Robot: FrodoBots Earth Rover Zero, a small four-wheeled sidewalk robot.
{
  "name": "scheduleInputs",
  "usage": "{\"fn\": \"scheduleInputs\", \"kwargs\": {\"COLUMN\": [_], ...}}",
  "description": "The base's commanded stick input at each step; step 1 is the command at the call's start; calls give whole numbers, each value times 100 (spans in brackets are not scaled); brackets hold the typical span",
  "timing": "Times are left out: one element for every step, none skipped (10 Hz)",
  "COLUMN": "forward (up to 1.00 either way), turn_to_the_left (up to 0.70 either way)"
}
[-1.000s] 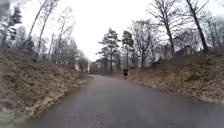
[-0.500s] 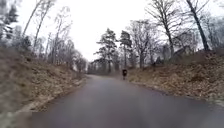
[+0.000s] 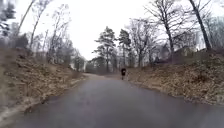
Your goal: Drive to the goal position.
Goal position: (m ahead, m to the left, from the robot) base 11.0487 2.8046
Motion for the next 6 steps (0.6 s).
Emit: {"fn": "scheduleInputs", "kwargs": {"forward": [100,100,100,100,100,100], "turn_to_the_left": [1,1,1,1,1,1]}}
